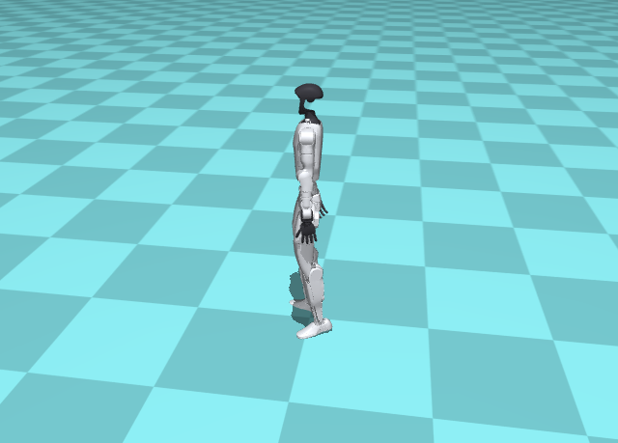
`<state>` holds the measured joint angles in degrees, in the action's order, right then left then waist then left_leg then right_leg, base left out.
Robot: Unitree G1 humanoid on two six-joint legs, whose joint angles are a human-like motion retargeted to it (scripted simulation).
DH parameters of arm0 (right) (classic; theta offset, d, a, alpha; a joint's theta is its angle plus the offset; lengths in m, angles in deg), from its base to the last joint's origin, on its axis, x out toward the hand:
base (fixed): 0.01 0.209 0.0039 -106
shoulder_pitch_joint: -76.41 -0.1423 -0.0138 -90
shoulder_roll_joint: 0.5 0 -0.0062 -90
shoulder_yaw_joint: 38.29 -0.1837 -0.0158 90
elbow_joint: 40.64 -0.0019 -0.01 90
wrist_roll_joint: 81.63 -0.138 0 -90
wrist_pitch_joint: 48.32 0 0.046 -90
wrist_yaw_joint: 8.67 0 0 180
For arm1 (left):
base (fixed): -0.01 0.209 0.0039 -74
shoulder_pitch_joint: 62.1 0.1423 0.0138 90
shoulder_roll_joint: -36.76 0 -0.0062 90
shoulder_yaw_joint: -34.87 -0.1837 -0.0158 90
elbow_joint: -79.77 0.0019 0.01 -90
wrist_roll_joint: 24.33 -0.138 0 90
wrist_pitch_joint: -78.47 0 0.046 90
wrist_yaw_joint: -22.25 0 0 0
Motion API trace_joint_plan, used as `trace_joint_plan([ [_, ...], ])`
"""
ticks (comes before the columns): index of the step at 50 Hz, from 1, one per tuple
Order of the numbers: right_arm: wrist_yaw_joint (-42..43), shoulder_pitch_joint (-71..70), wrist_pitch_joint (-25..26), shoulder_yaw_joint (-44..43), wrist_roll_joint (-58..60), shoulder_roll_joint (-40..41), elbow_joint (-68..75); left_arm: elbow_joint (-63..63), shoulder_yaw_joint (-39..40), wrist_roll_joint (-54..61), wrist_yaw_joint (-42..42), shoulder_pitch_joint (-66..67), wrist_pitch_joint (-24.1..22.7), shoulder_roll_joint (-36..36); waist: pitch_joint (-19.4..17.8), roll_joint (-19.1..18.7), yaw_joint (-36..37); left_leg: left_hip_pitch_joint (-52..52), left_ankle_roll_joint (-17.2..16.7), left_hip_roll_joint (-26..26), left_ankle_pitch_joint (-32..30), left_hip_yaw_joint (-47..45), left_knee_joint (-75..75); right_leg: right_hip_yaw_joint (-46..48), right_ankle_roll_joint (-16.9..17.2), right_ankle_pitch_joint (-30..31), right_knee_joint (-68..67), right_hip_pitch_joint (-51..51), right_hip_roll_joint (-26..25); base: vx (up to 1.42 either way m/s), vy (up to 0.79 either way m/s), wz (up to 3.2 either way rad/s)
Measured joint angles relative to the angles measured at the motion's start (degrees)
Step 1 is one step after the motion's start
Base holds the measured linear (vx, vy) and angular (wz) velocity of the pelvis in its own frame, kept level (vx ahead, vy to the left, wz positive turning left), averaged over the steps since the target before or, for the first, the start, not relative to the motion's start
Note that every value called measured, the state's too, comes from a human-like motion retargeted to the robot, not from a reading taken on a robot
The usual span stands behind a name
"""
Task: In place motions
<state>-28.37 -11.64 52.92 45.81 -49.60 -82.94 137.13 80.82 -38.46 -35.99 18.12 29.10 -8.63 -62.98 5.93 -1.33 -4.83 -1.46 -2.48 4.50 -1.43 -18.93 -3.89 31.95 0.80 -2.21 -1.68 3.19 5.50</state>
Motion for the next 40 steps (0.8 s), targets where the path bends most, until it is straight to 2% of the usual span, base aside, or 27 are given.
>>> trace_joint_plan([
  [5, 0.32, -1.72, 0.4, 0.73, -1.78, -0.89, -0.4, -2.34, 0.0, -0.24, 0.09, -1.65, -0.61, -0.15, -2.59, -0.26, 2.04, -4.29, -0.38, 0.35, -2.32, 1.53, -3.46, 2.75, -0.82, 0.77, 0.66, 0.39, 0.67, -0.2, 0.01, 0.42],
  [8, 0.66, -2.49, 0.4, -0.12, -2.99, -1.22, -0.74, -4.13, -0.28, 1.01, 0.83, -3.98, -1.45, -0.63, -5.14, -0.2, 4.37, -7.08, -3.08, -0.33, -7.21, 4.79, -3.79, 6.8, -0.9, 0.85, 1.46, -0.07, 1.36, -0.36, 0.04, 1.21],
  [10, 0.42, -2.08, 0.2, -0.02, -3.5, -1.38, -0.72, -5.12, -0.21, 1.71, 1.69, -4.74, -2.09, -1.07, -5.85, 0.4, 6.43, -7.51, -4.95, -1.25, -8.14, 6.97, -2.07, 9.52, -1.15, 0.85, 2.26, -0.53, 1.72, -0.31, 0.09, 1.42],
  [12, 0.19, -1.34, 0.39, -0.05, -2.97, -1.56, -0.42, -5.83, -0.3, 2.48, 2.82, -4.28, -3.31, -1.79, -6.05, 2.04, 9.5, -6.6, -1.55, -2.35, -4.9, 6.7, -0.37, 11.48, -1.15, 1.01, 2.57, -1.1, 3.5, -0.15, 0.13, 1.29],
  [14, 0.57, -0.92, 1.08, -0.8, -1.03, -1.37, -0.22, -5.96, -0.59, 3.48, 4.05, -3.36, -4.9, -2.27, -5.97, 3.63, 11.1, -4.44, 2.15, -0.85, -0.87, -2.46, -0.16, 14.01, -0.91, 0.91, 2.53, -1.76, 5.47, -0.09, 0.12, 1.71],
  [18, 2.78, -0.15, 1.67, -1.41, 1.06, -0.53, -0.58, -4.05, -0.35, 4.51, 8.22, -1.72, -6.29, -2.04, -3.74, 5.39, 6.4, 0.41, 8.77, 2.69, 5.99, -20.97, -3.1, 23.34, 0.76, -0.16, 2.29, -3.65, 8.69, -0.13, 0.21, 2.8],
  [20, 3.21, 0.75, 1.0, -0.91, 0.34, -0.21, -0.4, -2.23, 1.21, 4.83, 9.8, -0.81, -6.02, -1.91, -2.24, 6.64, 4.66, 1.78, 10.08, 4.48, 7.93, -27.28, -6.81, 25.8, 1.79, -0.69, 1.88, -4.57, 10.57, 0.01, 0.25, 2.41],
  [23, 2.66, 1.93, 0.74, -2.17, -0.04, 0.31, 0.56, 0.39, 3.11, 5.27, 9.98, 0.06, -5.16, -1.32, 0.11, 6.05, 3.03, 2.0, 8.81, 4.68, 6.64, -28.14, -7.13, 29.54, 3.19, -1.12, 1.64, -6.27, 10.14, 0.07, 0.35, 2.34],
  [25, 2.41, 2.65, 1.0, -4.03, -0.15, 0.41, 1.23, 1.84, 3.01, 5.19, 10.29, 0.19, -4.8, -0.78, 1.39, 4.14, 3.26, 1.77, 3.62, 3.85, 6.33, -25.93, -2.92, 33.62, 4.08, -1.15, 1.92, -7.75, 7.65, 0.08, 0.48, 2.18],
  [27, 2.5, 3.58, 1.07, -5.36, -0.8, 0.02, 1.75, 2.79, 2.46, 4.64, 10.47, 0.32, -4.59, -0.55, 2.29, 3.33, 4.39, 1.85, 3.46, 1.61, 5.49, -25.89, 1.32, 37.02, 5.06, -0.63, 1.69, -9.42, 6.77, 0.13, 0.46, 1.78],
  [29, 2.71, 4.19, 1.32, -5.94, -1.41, -0.43, 2.06, 3.31, 2.34, 4.02, 10.08, 0.38, -4.37, -0.48, 2.69, 2.69, 5.46, 0.67, 4.24, -0.46, 4.24, -19.93, 3.62, 40.76, 5.43, 0.63, 0.38, -11.22, 7.04, 0.15, 0.47, 1.49],
  [32, 3.48, 4.28, 1.27, -6.23, -2.61, -0.8, 1.65, 2.87, 2.13, 3.58, 9.44, 0.24, -4.16, -0.53, 1.67, -0.11, 5.26, -1.27, 4.17, 1.49, 4.32, -12.66, 2.44, 44.34, 3.19, 5.04, -4.93, -13.95, 8.15, 0.1, 0.56, 1.7],
  [33, 3.45, 4.22, 0.75, -6.04, -3.0, -0.99, 1.2, 2.51, 1.91, 3.56, 9.01, 0.06, -4.09, -0.46, 0.84, -1.97, 4.58, -2.07, 4.26, 3.32, 4.57, -9.88, 1.1, 43.89, 1.02, 6.95, -8.4, -14.57, 8.74, 0.07, 0.45, 1.85],
  [35, 2.44, 3.91, -0.06, -5.06, -2.74, -1.45, 0.11, 2.06, 1.95, 2.82, 7.86, -0.58, -3.57, 0.04, -1.2, -5.72, 3.71, -2.04, 3.87, 6.77, 4.75, -6.26, -0.18, 38.56, -5.7, 7.71, -18.78, -13.85, 11.29, 0.07, 0.37, 1.55],
  [37, 1.61, 3.01, 0.21, -4.01, -1.15, -1.68, -0.38, 2.0, 2.96, 1.62, 7.65, -0.78, -2.8, 0.68, -1.9, -4.56, 4.13, -1.35, 4.41, 4.57, 4.1, -5.68, 0.72, 24.94, -6.08, 5.03, -30.84, -7.0, 16.75, 0.12, 0.38, 0.93],
  [38, 1.63, 2.7, 0.58, -3.66, -0.33, -1.5, -0.51, 2.12, 3.28, 1.57, 7.95, -0.45, -2.62, 0.94, -1.42, -3.29, 4.53, -1.57, 4.99, 2.9, 3.58, -6.09, 1.29, 16.96, -5.1, 3.43, -34.62, -2.15, 17.48, 0.14, 0.28, 1.02],
  [40, 1.78, 2.42, 0.7, -3.01, 1.05, -0.73, -1.19, 2.7, 3.52, 2.42, 8.38, 0.25, -2.49, 1.51, -0.76, -2.29, 3.03, -2.99, 5.86, 1.29, 2.4, -3.48, 1.54, 4.39, -1.44, 0.85, -35.71, 4.06, 13.38, 0.11, 0.13, 1.53],
])
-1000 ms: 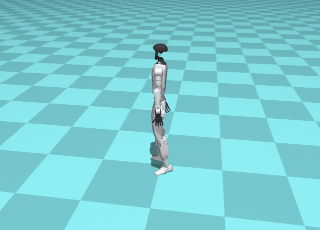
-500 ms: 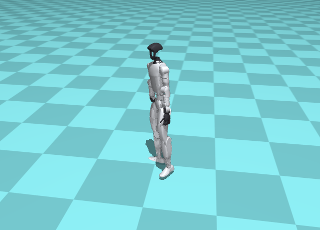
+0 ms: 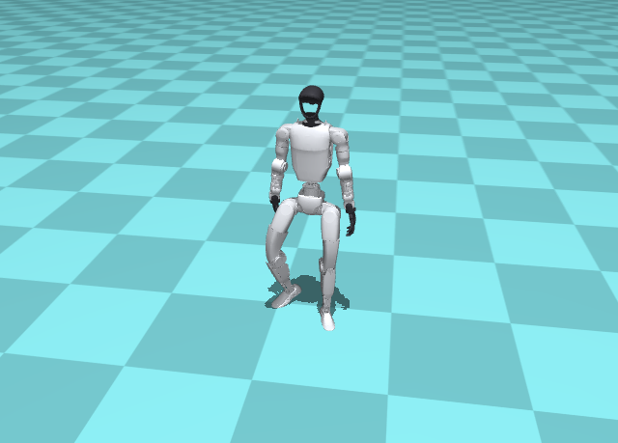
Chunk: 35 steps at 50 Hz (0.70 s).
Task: In place motions
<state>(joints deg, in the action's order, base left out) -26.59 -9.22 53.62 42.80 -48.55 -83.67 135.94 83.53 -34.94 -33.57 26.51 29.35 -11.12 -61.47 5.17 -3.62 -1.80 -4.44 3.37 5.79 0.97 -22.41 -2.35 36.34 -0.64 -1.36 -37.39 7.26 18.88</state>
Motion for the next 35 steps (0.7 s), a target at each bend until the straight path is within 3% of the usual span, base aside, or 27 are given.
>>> trace_joint_plan([
  [6, -0.83, -0.97, -2.41, 3.75, 3.22, 1.48, -3.87, -0.03, -0.34, -0.16, -1.01, 0.08, 1.41, 2.11, -2.11, 3.06, -2.99, -0.2, 1.17, -3.24, -1.56, 4.32, -0.23, -10.69, 4.26, -6.92, 17.13, 2.55, -9.32, 0.09, 0.03, 1.35],
  [8, -0.82, -1.21, -2.58, 4.64, 4.82, 1.68, -4.53, -0.49, -0.08, 0.01, -1.17, 0.04, 1.36, 2.49, -3.3, 5.33, -3.97, 1.0, 1.76, -5.91, -1.91, 6.38, -0.13, -14.0, 3.83, -4.59, 24.06, 2.27, -11.08, 0.11, -0.02, 1.34],
  [10, -0.98, -0.96, -2.78, 5.32, 6.34, 1.8, -5.04, -0.62, 0.44, -0.31, -1.54, -0.16, 1.25, 3.06, -4.35, 7.03, -5.29, 2.58, 2.08, -7.86, -2.55, 9.32, 0.1, -24.34, 0.43, -5.6, 27.58, 1.46, -15.83, 0.13, 0.0, 1.22],
  [12, -1.67, -0.18, -2.86, 4.48, 8.23, 1.72, -5.33, -1.04, -0.54, -2.22, -2.53, -0.71, 1.34, 3.73, -3.59, 9.01, -3.12, 2.72, 2.4, -9.6, -3.12, 9.09, 0.11, -8.57, 2.16, -5.11, 26.17, -0.77, -9.27, 0.22, 0.03, 0.6],
  [15, -1.34, 1.92, -3.07, 0.61, 8.85, 1.53, -5.49, -1.96, -5.35, -5.05, -2.94, -1.65, 0.98, 3.83, -2.35, 9.44, 0.28, 2.26, 2.76, -9.95, -4.33, 9.84, 0.12, -7.78, 5.25, -3.71, 24.43, -0.71, -6.26, 0.18, 0.03, 0.57],
  [21, 0.15, 2.1, -2.84, -0.27, 5.83, 1.27, -4.29, -4.14, -8.31, -5.52, -4.23, -3.68, 0.28, 4.02, -2.86, 9.08, -2.96, 2.52, 4.38, -9.39, -5.08, 8.75, 0.55, -9.11, 4.16, -1.12, 25.95, -0.64, -8.33, 0.0, -0.01, 0.01],
  [26, -0.92, 0.79, -3.68, 1.66, 7.19, 1.41, -5.31, -3.28, -7.97, -4.16, -2.92, -4.49, 0.45, 3.64, -4.2, 8.29, -5.1, 3.57, 4.4, -7.05, -4.15, 1.22, 1.47, -9.81, 3.26, -0.39, 28.52, 1.09, -10.02, -0.21, -0.11, -1.48],
  [30, -0.1, 0.47, -4.42, 3.71, 8.37, 1.34, -6.03, -2.3, -8.85, -4.34, -3.57, -3.63, 0.44, 3.7, -4.15, 7.3, -6.42, 4.73, 3.98, -4.91, -2.56, -7.04, 2.09, 11.37, 3.72, -3.37, 30.42, -2.8, -7.13, -0.29, -0.2, -2.6],
  [33, -1.01, -0.39, -4.2, 4.06, 8.45, 0.7, -5.61, -1.38, -6.95, -5.1, -3.22, -2.66, 0.65, 2.89, -4.01, 6.05, -5.81, 5.6, 2.99, -2.7, -0.86, -14.4, 1.9, 21.62, 2.81, -2.86, 29.83, -4.94, -6.23, -0.28, -0.15, -3.23],
  [35, -1.24, -0.69, -4.14, 3.5, 7.51, 0.04, -5.33, -0.74, -5.61, -4.31, -3.33, -1.85, 0.58, 1.91, -3.99, 4.88, -5.86, 6.35, 2.35, -1.31, 0.08, -18.72, 1.75, 23.74, 1.69, -1.96, 28.59, -5.56, -6.09, -0.25, -0.22, -3.11],
])
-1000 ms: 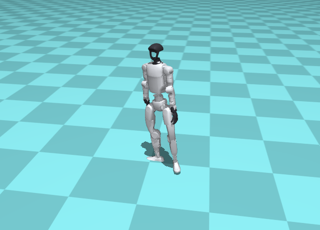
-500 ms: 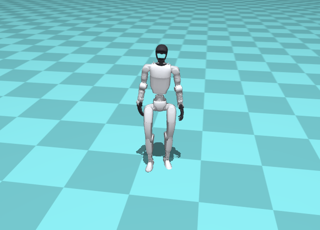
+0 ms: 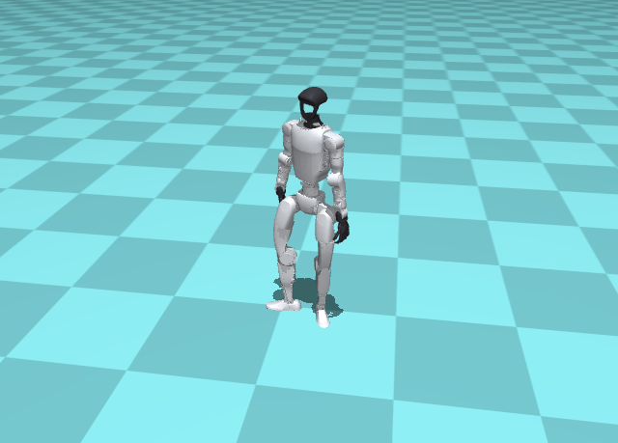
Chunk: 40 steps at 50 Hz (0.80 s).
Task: In place motions
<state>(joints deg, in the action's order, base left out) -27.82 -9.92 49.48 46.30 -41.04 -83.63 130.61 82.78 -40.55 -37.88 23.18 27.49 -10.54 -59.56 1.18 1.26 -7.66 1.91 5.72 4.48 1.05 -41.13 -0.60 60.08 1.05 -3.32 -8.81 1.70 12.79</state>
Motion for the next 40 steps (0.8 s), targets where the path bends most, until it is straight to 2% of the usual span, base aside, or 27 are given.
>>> trace_joint_plan([
  [8, 1.4, -1.62, 2.58, -4.75, -12.1, -2.27, 5.98, 0.25, 2.59, -0.42, -0.31, 2.22, 0.41, -2.1, 2.07, -4.38, -4.07, 2.49, -3.26, 3.76, 2.67, -12.41, -1.04, 3.92, -1.14, 1.04, -2.25, -2.56, 0.31, -0.15, -0.24, -2.38],
  [10, 1.75, -1.83, 3.09, -5.61, -15.36, -2.71, 8.46, 0.09, 3.37, -0.25, -0.22, 2.53, 0.57, -2.28, 3.23, -3.49, -4.24, 3.67, -4.13, 2.56, 3.18, -15.82, -1.36, 3.41, 1.68, 3.53, 0.65, -3.51, 0.24, 0.0, -0.29, -1.91],
  [13, 2.32, -1.16, 3.93, -6.56, -17.22, -2.91, 12.09, -0.68, 3.49, 0.14, -0.52, 3.46, 0.94, -1.9, 5.29, -1.81, -4.02, 6.06, -5.13, 2.09, 3.0, -20.56, -3.12, -1.94, -0.1, 1.59, 4.69, -1.42, -1.47, 0.13, -0.35, -1.55],
  [15, 2.39, -0.38, 4.75, -7.21, -17.1, -2.79, 13.66, -1.3, 3.54, 0.94, -0.07, 3.82, 1.16, -2.08, 6.47, -0.73, -3.64, 6.36, -3.46, 3.41, 1.62, -21.33, -6.44, -6.73, -1.44, 1.98, 4.69, 0.88, -0.05, 0.15, -0.42, -1.25],
  [18, 2.3, 0.22, 5.03, -6.3, -15.25, -1.81, 13.37, -2.97, 4.34, 4.51, 0.15, 3.93, 0.38, -2.77, 5.73, 4.05, -1.85, 6.48, 1.38, 5.77, -2.31, -19.48, -16.86, -13.48, -0.76, 1.7, 4.83, 1.63, 3.3, 0.04, -0.41, -1.6],
  [20, 1.81, -0.2, 5.31, -5.48, -12.65, -0.98, 12.22, -4.17, 4.09, 5.45, -1.44, 3.13, -0.05, -2.18, 4.98, 6.3, -1.45, 2.59, 6.89, 9.5, -2.68, -12.37, -28.39, -15.37, -0.37, 2.15, 5.08, 1.89, 5.33, 0.01, -0.33, -1.6],
  [22, 1.59, -0.45, 5.19, -4.92, -10.08, -0.81, 11.28, -5.2, 3.08, 4.44, -1.48, 2.51, 0.01, -2.12, 5.15, 4.92, -1.31, -4.35, 7.65, 12.46, -2.22, -0.54, -37.67, -17.06, -1.02, 3.28, 7.44, 2.28, 2.87, 0.07, -0.23, -1.47],
  [23, 1.5, -0.52, 4.93, -4.35, -9.39, -0.87, 10.98, -5.53, 2.87, 4.05, -1.05, 2.32, -0.03, -2.35, 5.34, 4.48, -0.74, -6.7, 6.23, 11.78, -1.84, 4.67, -39.25, -18.16, -1.27, 3.68, 7.96, 2.79, 2.24, 0.08, -0.16, -1.76],
  [25, 1.12, -0.99, 4.83, -3.17, -8.69, -1.1, 10.39, -6.0, 3.2, 4.24, -0.54, 1.85, -0.33, -3.37, 5.12, 4.31, 1.7, -10.08, 2.07, 7.24, -0.26, 13.63, -39.34, -20.74, -1.84, 4.35, 7.68, 4.31, 2.07, 0.04, -0.05, -2.12],
  [29, 0.55, -3.3, 4.91, -2.98, -8.11, -1.24, 8.12, -6.52, 2.73, 5.74, -1.39, 0.16, -1.26, -5.65, 3.28, 2.85, 4.36, -10.01, -3.05, 3.59, 3.42, 12.97, -30.19, -26.23, -2.24, 5.26, 6.56, 6.82, 1.2, -0.01, 0.0, -1.64],
  [33, -0.87, -4.48, 3.9, -2.33, -9.36, -1.23, 5.15, -7.83, -0.65, 3.25, -3.11, -0.29, -1.81, -5.56, 1.51, -2.49, 3.58, -7.62, -10.69, 2.0, -0.5, 8.33, -13.48, -27.72, -2.79, 5.51, 7.01, 5.92, -4.59, 0.1, 0.05, -1.01],
  [34, -1.29, -4.51, 3.7, -2.22, -9.72, -1.3, 4.72, -8.09, -1.27, 2.46, -3.41, -0.08, -1.91, -5.61, 1.43, -3.49, 3.37, -6.99, -9.27, 1.27, -3.13, 5.94, -10.05, -28.11, -2.65, 5.51, 7.16, 5.46, -5.61, 0.15, 0.11, -0.83],
  [35, -1.69, -4.46, 3.57, -2.14, -10.03, -1.39, 4.37, -8.28, -1.77, 1.74, -3.65, 0.22, -2.01, -5.73, 1.49, -4.18, 3.04, -6.42, -6.02, 0.15, -6.22, 3.37, -7.07, -28.4, -2.45, 5.5, 7.34, 4.93, -6.23, 0.19, 0.13, -0.05],
  [36, -1.96, -4.41, 3.74, -2.36, -10.0, -1.41, 4.28, -8.11, -1.78, 1.44, -3.91, 0.39, -2.02, -5.93, 1.95, -5.88, 0.86, -6.99, -8.41, -0.41, -4.45, 12.79, -7.18, -26.73, -2.41, 5.28, 7.38, 4.56, -7.36, 0.19, 0.13, 0.35],
  [37, -2.06, -4.41, 3.91, -2.43, -10.09, -1.32, 4.15, -7.93, -1.57, 1.29, -4.13, 0.45, -2.01, -6.13, 2.32, -6.96, -0.41, -6.75, -9.93, -0.22, -3.16, 15.31, -7.12, -26.02, -2.4, 5.19, 7.39, 4.47, -8.11, 0.12, 0.09, 0.16],
  [38, -1.79, -4.48, 4.07, -2.17, -10.44, -1.03, 3.92, -7.75, -0.93, 1.42, -4.28, 0.31, -1.95, -6.36, 2.53, -6.79, 0.18, -4.88, -9.7, 1.49, -2.8, 4.05, -6.72, -27.25, -2.44, 5.39, 7.32, 4.92, -8.11, 0.03, 0.08, -0.45],
  [39, -1.26, -4.59, 4.0, -2.01, -11.25, -0.69, 3.78, -7.82, -0.42, 1.48, -4.31, 0.03, -1.88, -6.36, 1.98, -6.78, 0.37, -5.02, -10.14, 1.37, -3.52, 6.08, -6.45, -27.79, -2.37, 5.37, 7.14, 4.71, -8.23, -0.02, 0.12, -0.68],
  [40, -0.59, -4.74, 3.81, -1.91, -12.3, -0.32, 3.68, -8.01, 0.0, 1.51, -4.28, -0.32, -1.81, -6.24, 1.07, -6.84, 0.36, -6.16, -10.92, 0.33, -4.77, 14.77, -6.26, -27.99, -2.24, 5.23, 6.88, 4.15, -8.41, 0.0, 0.16, 0.0],
])
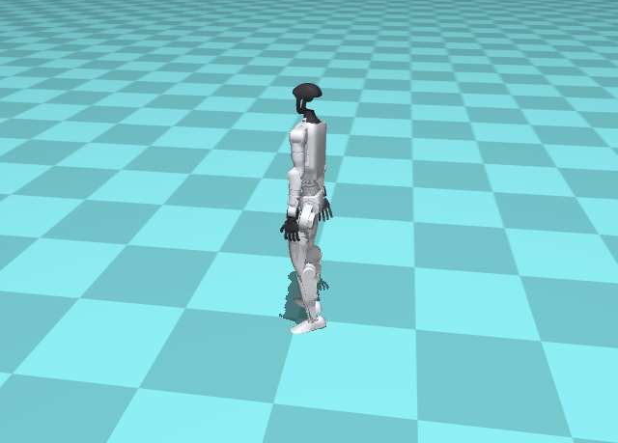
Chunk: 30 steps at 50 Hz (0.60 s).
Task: In place motions
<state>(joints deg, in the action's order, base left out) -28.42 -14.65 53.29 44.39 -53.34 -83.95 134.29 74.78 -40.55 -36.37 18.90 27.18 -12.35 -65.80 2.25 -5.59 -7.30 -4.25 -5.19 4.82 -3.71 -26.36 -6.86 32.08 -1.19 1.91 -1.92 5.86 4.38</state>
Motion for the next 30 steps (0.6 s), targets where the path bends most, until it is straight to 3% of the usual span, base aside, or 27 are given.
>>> trace_joint_plan([
  [2, 0.77, -0.11, -0.99, 0.76, -2.23, -0.04, 0.44, -0.61, 0.3, 0.28, 0.02, -0.34, -0.12, 0.31, -0.42, 0.68, -1.13, 2.32, 0.6, 1.09, 1.3, -9.39, -0.02, 1.68, 0.36, -0.68, -0.57, -0.88, 1.06, 0.06, 0.15, 0.5],
  [6, 0.65, 1.01, -1.11, 1.36, -0.49, -0.42, 1.7, -0.48, 1.26, 1.33, 0.77, 0.66, -0.08, 0.23, 1.06, 0.33, 0.59, 1.94, 0.53, -0.55, 1.45, -3.43, 1.09, 2.5, 0.3, -2.8, -2.57, -1.83, 0.83, 0.19, 0.16, 0.46],
  [13, 0.99, 0.62, -0.26, 3.14, 1.21, -0.87, 3.19, 0.76, 3.11, 1.97, -0.38, 1.39, 0.54, 1.37, 2.55, -2.07, 2.07, -1.79, -0.91, 1.46, 1.15, 3.78, -0.13, 6.33, -1.36, -7.13, -14.13, -0.5, 1.79, 0.05, 0.15, 1.02],
  [16, 0.18, 0.44, -0.36, 3.22, 0.61, -0.47, 3.12, 1.42, 3.8, 1.11, 0.56, 1.02, 1.45, 2.93, 1.42, -2.02, 1.19, -3.33, -1.25, 1.48, 0.29, 9.01, -1.31, -2.18, -2.06, -7.37, -17.11, 0.77, 0.34, -0.01, 0.05, 2.08],
  [20, 0.07, 1.25, -0.8, 2.18, 0.39, -0.01, 2.58, 2.78, 5.58, 2.86, 2.18, 0.91, 2.42, 4.09, 0.08, -1.02, -2.12, -5.05, -1.72, -1.13, -2.09, 18.76, -2.03, -24.53, 1.05, -7.53, -16.29, 2.84, -4.91, 0.0, -0.01, 3.11],
  [23, 0.24, 1.93, -1.17, 1.52, 0.93, -0.37, 2.02, 3.26, 6.16, 3.82, 1.11, 0.64, 3.06, 5.08, -0.19, 0.08, -3.08, -6.83, -3.03, -3.94, -4.29, 23.93, -2.39, -32.82, 4.15, -7.86, -12.92, 1.61, -6.08, -0.02, 0.02, 3.04],
  [25, 0.36, 2.26, -1.39, 0.83, 1.0, -0.87, 1.92, 2.8, 5.44, 3.44, 0.76, 0.07, 3.44, 5.9, -0.54, -0.01, -2.73, -8.09, -3.94, -5.34, -5.86, 27.57, -2.25, -30.01, 5.32, -9.07, -12.17, 0.66, -5.24, -0.12, 0.07, 2.68],
  [27, 0.2, 2.07, -1.3, 0.05, 0.64, -1.46, 2.16, 1.81, 4.34, 3.05, 1.14, -1.11, 3.49, 6.46, -1.43, 0.38, 1.5, -9.19, -4.63, -5.95, -6.87, 27.75, -1.75, -17.92, 4.24, -9.48, -10.23, -1.39, -1.23, -0.28, 0.09, 1.78],
  [30, 0.18, 1.25, -0.63, -1.23, -0.13, -2.01, 2.44, 0.4, 3.74, 3.57, 2.09, -3.41, 3.11, 6.32, -3.18, 1.85, 7.72, -11.01, -4.23, -7.6, -7.36, 26.54, -0.32, -12.78, 3.83, -10.16, -8.18, -3.35, -0.93, -0.45, 0.06, 1.95],
])
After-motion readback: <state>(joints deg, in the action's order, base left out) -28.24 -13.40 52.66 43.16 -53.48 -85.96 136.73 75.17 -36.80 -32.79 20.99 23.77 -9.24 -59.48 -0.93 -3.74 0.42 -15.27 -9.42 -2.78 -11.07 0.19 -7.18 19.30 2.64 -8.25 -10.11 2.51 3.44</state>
